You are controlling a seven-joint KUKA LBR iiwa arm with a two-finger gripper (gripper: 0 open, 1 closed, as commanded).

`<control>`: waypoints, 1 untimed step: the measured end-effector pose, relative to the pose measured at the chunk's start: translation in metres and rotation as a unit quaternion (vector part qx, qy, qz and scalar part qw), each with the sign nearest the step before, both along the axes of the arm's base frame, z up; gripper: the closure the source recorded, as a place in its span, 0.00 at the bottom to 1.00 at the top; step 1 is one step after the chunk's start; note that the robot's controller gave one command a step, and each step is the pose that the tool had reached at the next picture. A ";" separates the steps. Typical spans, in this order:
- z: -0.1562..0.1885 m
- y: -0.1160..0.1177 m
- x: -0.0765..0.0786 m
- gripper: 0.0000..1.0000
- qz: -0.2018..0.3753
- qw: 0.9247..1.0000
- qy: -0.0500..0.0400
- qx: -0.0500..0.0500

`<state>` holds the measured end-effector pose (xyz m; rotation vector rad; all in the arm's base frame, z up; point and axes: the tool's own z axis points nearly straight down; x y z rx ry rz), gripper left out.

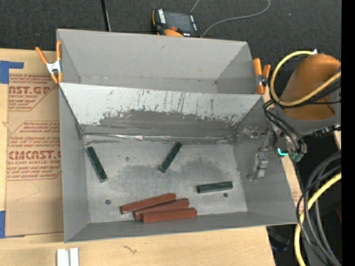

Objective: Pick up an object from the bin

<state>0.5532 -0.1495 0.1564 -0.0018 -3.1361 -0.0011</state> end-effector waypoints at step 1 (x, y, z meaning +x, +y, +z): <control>-0.091 0.055 -0.046 0.00 0.051 0.999 0.002 0.002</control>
Offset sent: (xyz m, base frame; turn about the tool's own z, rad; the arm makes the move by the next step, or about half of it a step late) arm -0.0432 0.0518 -0.0864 -0.0990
